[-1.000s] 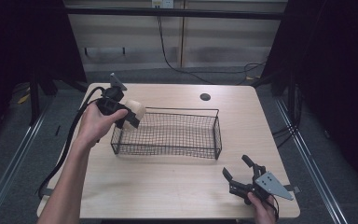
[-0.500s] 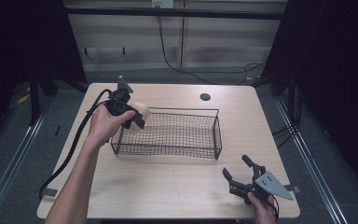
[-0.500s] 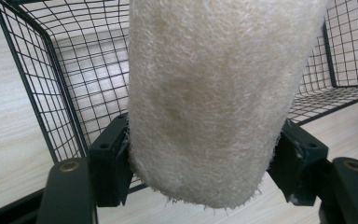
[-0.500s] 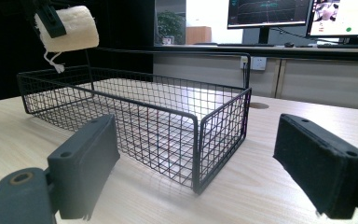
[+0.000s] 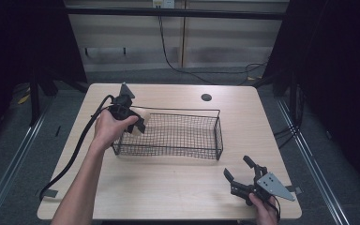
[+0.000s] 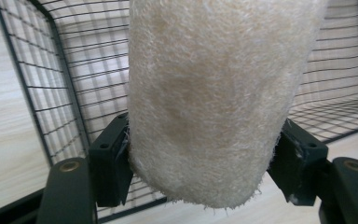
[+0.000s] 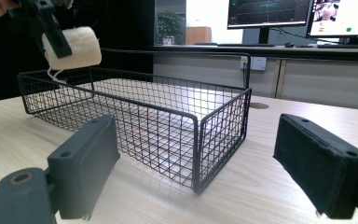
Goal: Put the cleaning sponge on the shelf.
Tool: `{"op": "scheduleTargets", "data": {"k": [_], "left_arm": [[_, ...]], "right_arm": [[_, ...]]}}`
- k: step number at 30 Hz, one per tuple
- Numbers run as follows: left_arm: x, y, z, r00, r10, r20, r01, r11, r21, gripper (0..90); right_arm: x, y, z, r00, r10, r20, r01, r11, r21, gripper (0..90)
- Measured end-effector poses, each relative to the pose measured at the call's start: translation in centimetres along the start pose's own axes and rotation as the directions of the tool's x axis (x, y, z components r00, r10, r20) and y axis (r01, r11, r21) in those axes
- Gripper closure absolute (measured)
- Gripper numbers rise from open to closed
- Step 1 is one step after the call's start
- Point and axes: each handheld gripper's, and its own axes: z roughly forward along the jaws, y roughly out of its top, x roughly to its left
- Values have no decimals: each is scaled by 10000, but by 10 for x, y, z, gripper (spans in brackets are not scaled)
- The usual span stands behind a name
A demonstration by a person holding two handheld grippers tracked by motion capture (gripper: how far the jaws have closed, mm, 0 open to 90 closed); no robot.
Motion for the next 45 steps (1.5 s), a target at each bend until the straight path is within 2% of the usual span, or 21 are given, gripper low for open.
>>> {"op": "scheduleTargets", "data": {"k": [1, 5, 7, 9, 10, 11, 13, 15, 17, 19, 21, 24, 28, 33, 34, 36, 39, 41, 43, 45], "left_arm": [[0, 0, 2, 9999, -54, -127, 54, 10000, -7, 317], [-2, -1, 5, 9997, -210, -121, 213, 9995, 250, 317], [-3, -1, 8, 9990, -313, -324, 320, 9993, 202, 318], [-3, -2, 12, 9987, -356, -371, 371, 9985, 407, 317], [-2, -2, 13, 9986, -316, -424, 336, 9983, 467, 317], [-2, -3, 15, 9982, -496, -351, 510, 9978, 413, 318], [2, -4, 19, 9978, -583, -322, 597, 9972, 440, 318], [5, -5, 21, 9967, -590, -556, 619, 9967, 519, 318], [7, -6, 23, 9964, -690, -482, 717, 9958, 563, 317], [12, -8, 29, 9948, -830, -583, 867, 9942, 640, 317], [13, -9, 30, 9941, -873, -647, 915, 9937, 650, 317], [15, -11, 32, 9945, -907, -531, 946, 9927, 753, 317], [15, -11, 36, 9911, -1123, -710, 1177, 9901, 768, 317], [13, -11, 39, 9919, -1046, -727, 1104, 9905, 823, 316], [13, -11, 39, 9930, -901, -759, 971, 9908, 940, 316], [12, -12, 40, 9917, -972, -845, 1040, 9913, 803, 316], [11, -13, 42, 9910, -979, -918, 1067, 9897, 960, 316], [11, -13, 44, 9886, -1086, -1047, 1174, 9897, 821, 315], [11, -13, 44, 9898, -937, -1072, 1045, 9895, 999, 315], [11, -13, 46, 9895, -1014, -1034, 1125, 9878, 1076, 315]], "right_arm": [[0, 0, 0, 10000, 2, -9, -2, 10000, 7, 131], [0, 0, 0, 10000, 3, -16, -3, 10000, 9, 131], [0, 0, 0, 10000, 6, -24, -6, 10000, 11, 131], [0, 0, 0, 10000, -16, -12, 16, 10000, -2, 131], [0, 0, 0, 10000, -14, -9, 14, 10000, -4, 131], [0, 0, 0, 10000, -14, -18, 14, 10000, -6, 131], [0, 0, 0, 10000, -5, -26, 5, 10000, -2, 131], [0, 0, 0, 10000, 4, -55, -4, 10000, 2, 131], [0, 0, 0, 10000, -4, -55, 4, 10000, 2, 131], [0, 0, 0, 10000, -6, -35, 6, 10000, 15, 131], [0, 0, 0, 10000, -17, -15, 17, 10000, 4, 131], [0, 0, 0, 10000, -12, -28, 12, 10000, 7, 131], [0, 0, 0, 10000, -11, -29, 11, 10000, 9, 131], [0, 0, 0, 10000, -12, -24, 12, 10000, 8, 131], [0, 0, 0, 10000, -4, -34, 4, 10000, 12, 131], [0, 0, 0, 10000, -14, -20, 14, 10000, 3, 131], [0, 0, 0, 10000, -11, -33, 11, 10000, 12, 131], [0, 0, 0, 10000, -18, -17, 18, 10000, 1, 131], [0, 0, 0, 10000, -18, -14, 18, 10000, 1, 131], [0, 0, 0, 10000, -15, -20, 15, 10000, 5, 131]]}}
